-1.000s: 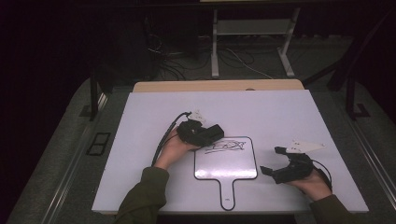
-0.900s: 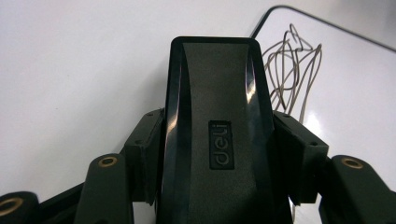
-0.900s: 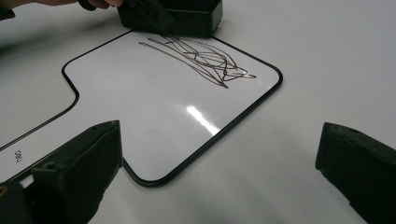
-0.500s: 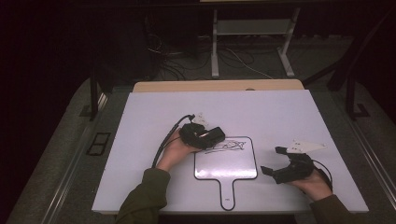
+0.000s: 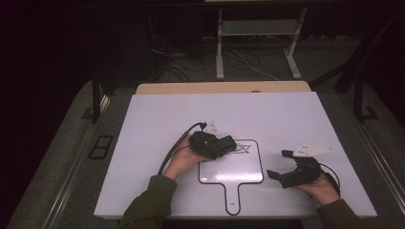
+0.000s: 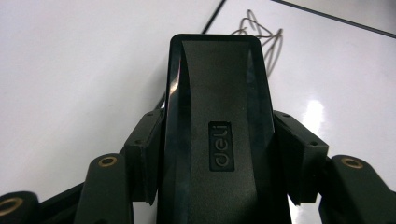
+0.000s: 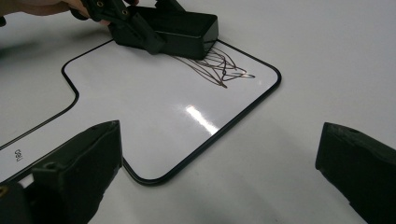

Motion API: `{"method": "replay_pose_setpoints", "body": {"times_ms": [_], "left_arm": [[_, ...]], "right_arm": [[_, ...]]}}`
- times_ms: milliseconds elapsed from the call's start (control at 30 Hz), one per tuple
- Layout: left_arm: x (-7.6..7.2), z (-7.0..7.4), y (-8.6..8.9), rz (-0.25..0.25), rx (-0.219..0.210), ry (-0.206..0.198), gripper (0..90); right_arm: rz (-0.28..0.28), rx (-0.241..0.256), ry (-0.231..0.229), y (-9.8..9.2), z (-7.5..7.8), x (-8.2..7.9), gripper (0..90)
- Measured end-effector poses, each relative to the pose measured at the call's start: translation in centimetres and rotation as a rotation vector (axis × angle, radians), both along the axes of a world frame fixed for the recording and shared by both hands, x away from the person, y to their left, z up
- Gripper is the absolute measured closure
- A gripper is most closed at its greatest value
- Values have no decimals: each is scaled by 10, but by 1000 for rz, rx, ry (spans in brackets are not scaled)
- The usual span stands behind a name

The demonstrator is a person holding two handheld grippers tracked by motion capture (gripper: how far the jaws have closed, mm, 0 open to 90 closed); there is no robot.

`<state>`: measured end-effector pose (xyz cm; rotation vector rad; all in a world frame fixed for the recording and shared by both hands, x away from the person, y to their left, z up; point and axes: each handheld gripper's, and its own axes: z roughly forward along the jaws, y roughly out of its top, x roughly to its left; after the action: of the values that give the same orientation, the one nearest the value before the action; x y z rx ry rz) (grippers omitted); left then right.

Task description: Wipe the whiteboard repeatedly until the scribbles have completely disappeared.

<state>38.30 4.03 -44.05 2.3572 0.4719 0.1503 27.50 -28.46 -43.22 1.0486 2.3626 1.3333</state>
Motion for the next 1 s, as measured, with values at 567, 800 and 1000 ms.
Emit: {"method": "replay_pose_setpoints", "body": {"times_ms": [567,800,1000], "left_arm": [[-8,1,-9,-39,2,7,392],[5,0,6,42,-12,8,392],[13,0,19,111,2,-11,392]], "right_arm": [[0,-2,-2,0,0,0,0],[3,-9,-3,0,0,0,0],[2,-7,-4,0,0,0,0]]}}
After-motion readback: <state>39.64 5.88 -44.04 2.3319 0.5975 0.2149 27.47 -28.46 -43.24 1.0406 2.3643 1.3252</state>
